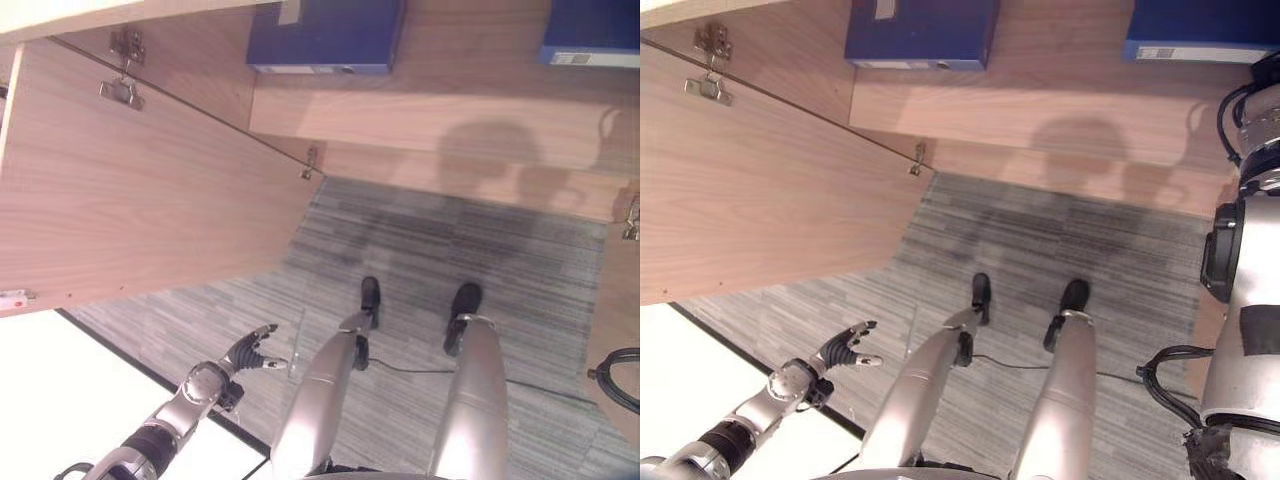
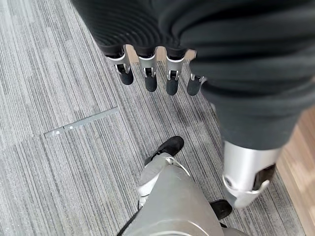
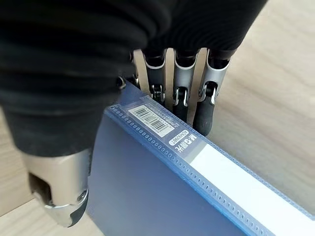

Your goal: Put the empty folder in the office cabinet

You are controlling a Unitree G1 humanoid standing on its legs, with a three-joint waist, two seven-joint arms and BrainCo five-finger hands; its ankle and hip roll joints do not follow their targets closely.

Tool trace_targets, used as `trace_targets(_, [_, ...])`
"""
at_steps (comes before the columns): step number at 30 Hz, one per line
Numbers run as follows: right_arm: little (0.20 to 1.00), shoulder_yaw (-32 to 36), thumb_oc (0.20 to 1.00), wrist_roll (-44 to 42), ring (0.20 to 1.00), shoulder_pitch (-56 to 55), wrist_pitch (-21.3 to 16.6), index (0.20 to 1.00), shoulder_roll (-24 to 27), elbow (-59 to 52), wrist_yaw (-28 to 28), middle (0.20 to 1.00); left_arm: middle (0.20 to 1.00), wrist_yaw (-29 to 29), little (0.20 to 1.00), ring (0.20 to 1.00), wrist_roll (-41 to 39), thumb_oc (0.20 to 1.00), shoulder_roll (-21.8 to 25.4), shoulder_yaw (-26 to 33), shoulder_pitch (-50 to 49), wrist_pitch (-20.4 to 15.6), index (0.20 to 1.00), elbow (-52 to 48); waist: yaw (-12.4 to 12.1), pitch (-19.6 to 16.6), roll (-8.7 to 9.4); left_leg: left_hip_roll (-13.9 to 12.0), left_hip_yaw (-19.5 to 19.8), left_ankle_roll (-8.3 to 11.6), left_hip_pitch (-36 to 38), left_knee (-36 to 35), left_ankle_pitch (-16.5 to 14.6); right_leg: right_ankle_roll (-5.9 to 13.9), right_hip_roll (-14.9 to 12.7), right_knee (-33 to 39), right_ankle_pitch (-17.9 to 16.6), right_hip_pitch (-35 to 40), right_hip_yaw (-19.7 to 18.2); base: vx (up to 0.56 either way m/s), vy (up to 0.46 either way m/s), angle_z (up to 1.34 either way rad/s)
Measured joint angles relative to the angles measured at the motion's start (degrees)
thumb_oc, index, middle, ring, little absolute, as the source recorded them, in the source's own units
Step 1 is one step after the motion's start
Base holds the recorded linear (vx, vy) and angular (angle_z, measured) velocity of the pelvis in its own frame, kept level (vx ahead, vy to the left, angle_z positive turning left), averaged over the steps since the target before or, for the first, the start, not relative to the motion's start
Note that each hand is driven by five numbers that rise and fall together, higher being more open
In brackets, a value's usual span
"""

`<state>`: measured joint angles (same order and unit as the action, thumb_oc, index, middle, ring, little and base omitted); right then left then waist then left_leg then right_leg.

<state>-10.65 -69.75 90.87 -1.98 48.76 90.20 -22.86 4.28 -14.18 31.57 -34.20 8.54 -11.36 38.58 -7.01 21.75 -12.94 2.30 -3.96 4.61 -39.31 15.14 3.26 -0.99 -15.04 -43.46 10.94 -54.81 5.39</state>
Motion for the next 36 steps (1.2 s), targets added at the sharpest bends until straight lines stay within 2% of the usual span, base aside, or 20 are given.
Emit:
trace_targets(5, [1.000,0.08,1.000,0.04,1.000,-2.86,-0.72,1.000,-1.23,-0.25,-0.29,1.000,1.000,-0.76,1.000,1.000,0.01,1.000,-2.58,-0.56,-0.10,-0.04,1.000,0.60,0.15,-0.78,0.40,-0.09,0.07,0.10,0.35,-0.71,0.12,0.00,0.22,0.25,0.00,0.17,0.08,0.00,0.000,0.00])
trace_targets(10, [1.000,2.10,1.000,-0.13,1.000,-5.64,-1.71,1.000,-2.55,-1.34,-0.93,1.000,1.000,-1.40,1.000,1.000,-0.15,1.000,-2.72,-0.50,-0.10,-0.12,1.000,1.13,0.08,-0.79,0.40,-0.43,0.15,0.49,1.90,-1.91,0.81,-0.42,0.65,1.06,-0.52,1.46,0.32,-0.02,0.012,-0.03])
trace_targets(11, [1.000,2.05,1.000,-0.15,1.000,-5.90,-1.78,1.000,-2.47,-1.65,-0.86,1.000,1.000,-1.42,1.000,1.000,-0.16,1.000,-2.74,-0.52,0.00,-0.07,1.000,1.33,0.31,-0.79,0.40,-0.49,0.14,0.30,1.89,-2.01,0.63,0.42,0.65,1.05,0.16,1.47,0.27,-0.09,0.024,-0.01])
trace_targets(16, [1.000,3.46,1.000,-0.14,1.000,-7.04,-2.36,1.000,-2.46,-2.28,-0.88,1.000,1.000,-1.40,1.000,1.000,-0.48,1.000,-2.88,-0.44,-0.30,-0.14,1.000,1.41,0.07,-0.80,0.42,-0.56,0.42,0.56,2.52,-3.08,1.27,0.79,0.73,1.04,0.57,1.70,0.45,0.02,-0.006,0.02])
trace_targets(18, [1.000,3.52,1.000,-0.58,1.000,-7.01,-2.33,1.000,-2.48,-2.37,-0.84,1.000,1.000,-1.37,1.000,1.000,-0.59,1.000,-2.88,-0.46,-0.31,-0.10,1.000,1.52,0.11,-0.80,0.42,-0.56,0.53,0.53,2.64,-3.30,1.29,0.76,0.74,0.97,0.59,1.69,0.49,0.00,0.000,0.00])
trace_targets(22, [1.000,-0.53,1.000,1.07,1.000,-6.71,-0.76,1.000,-1.97,-2.44,-0.36,1.000,1.000,-1.26,1.000,1.000,-0.98,1.000,-2.91,-0.44,-0.32,-0.11,1.000,1.54,-0.02,-0.80,0.42,-0.54,0.55,0.51,2.55,-3.26,1.33,0.62,0.72,1.03,0.50,1.68,0.54,0.00,0.000,0.00])
trace_targets(28, [1.000,-0.21,1.000,3.49,1.000,-6.92,0.02,1.000,-1.48,-2.39,0.77,1.000,1.000,-1.03,1.000,1.000,-1.27,1.000,-3.00,-0.44,-0.35,-0.08,1.000,1.60,0.10,-0.79,0.42,-0.58,0.67,0.64,2.73,-4.09,1.70,0.59,0.80,1.59,0.31,1.76,0.80,-0.02,0.006,0.00])
trace_targets(29, [1.000,-0.21,1.000,3.48,1.000,-7.19,-0.09,1.000,-1.42,-2.24,0.94,1.000,1.000,-1.03,1.000,1.000,-1.29,1.000,-3.16,-0.36,-0.32,-0.07,1.000,1.64,0.08,-0.79,0.41,-0.67,0.78,0.61,2.68,-3.96,1.68,0.04,0.89,1.80,-0.02,1.91,1.15,0.01,0.024,0.04])
trace_targets(30, [1.000,-0.13,1.000,3.49,1.000,-7.97,-0.48,1.000,-1.38,-2.13,1.55,1.000,1.000,-0.99,1.000,1.000,-1.30,1.000,-3.37,-0.37,-0.19,0.04,1.000,1.70,0.17,-0.78,0.38,-0.73,0.99,0.41,2.92,-4.09,1.53,0.64,0.78,2.04,0.41,2.46,1.33,-0.09,0.037,0.06])
trace_targets(31, [1.000,0.98,1.000,3.47,1.000,-9.08,-0.49,1.000,-1.26,-2.74,1.69,1.000,1.000,-0.91,1.000,1.000,-1.32,1.000,-3.79,-0.01,-0.20,0.00,1.000,1.73,0.01,-0.77,0.38,-0.72,1.36,0.73,3.41,-4.36,2.03,-0.39,0.80,2.28,-0.58,3.04,1.65,-0.09,0.032,0.05])
trace_targets(33, [1.000,2.15,1.000,3.47,1.000,-10.65,-0.64,1.000,-1.32,-2.73,1.73,1.000,1.000,-0.85,1.000,1.000,-1.44,1.000,-4.05,-0.07,-0.28,-0.08,1.000,1.62,-0.14,-0.75,0.40,-0.77,1.37,0.62,4.01,-4.45,1.97,-0.31,0.86,2.94,-0.51,4.00,1.87,0.00,0.016,0.01])
trace_targets(34, [1.000,2.49,1.000,3.45,1.000,-11.16,-0.96,1.000,-1.32,-2.80,1.94,1.000,1.000,-0.86,1.000,1.000,-1.65,1.000,-4.13,-0.02,-0.27,-0.03,1.000,1.74,-0.17,-0.75,0.40,-0.76,1.40,0.21,4.47,-5.11,1.64,0.69,0.90,3.12,0.26,4.25,1.86,0.00,0.025,0.03])
trace_targets(36, [1.000,4.52,1.000,3.40,1.000,-13.51,-1.65,1.000,-1.38,-3.64,2.46,1.000,1.000,-0.83,1.000,1.000,-1.81,1.000,-4.30,0.31,-0.48,0.03,1.000,1.74,-0.33,-0.72,0.39,-0.73,1.54,0.47,5.96,-6.71,2.81,0.04,0.88,4.01,-0.71,5.46,2.31,0.00,0.000,0.00])
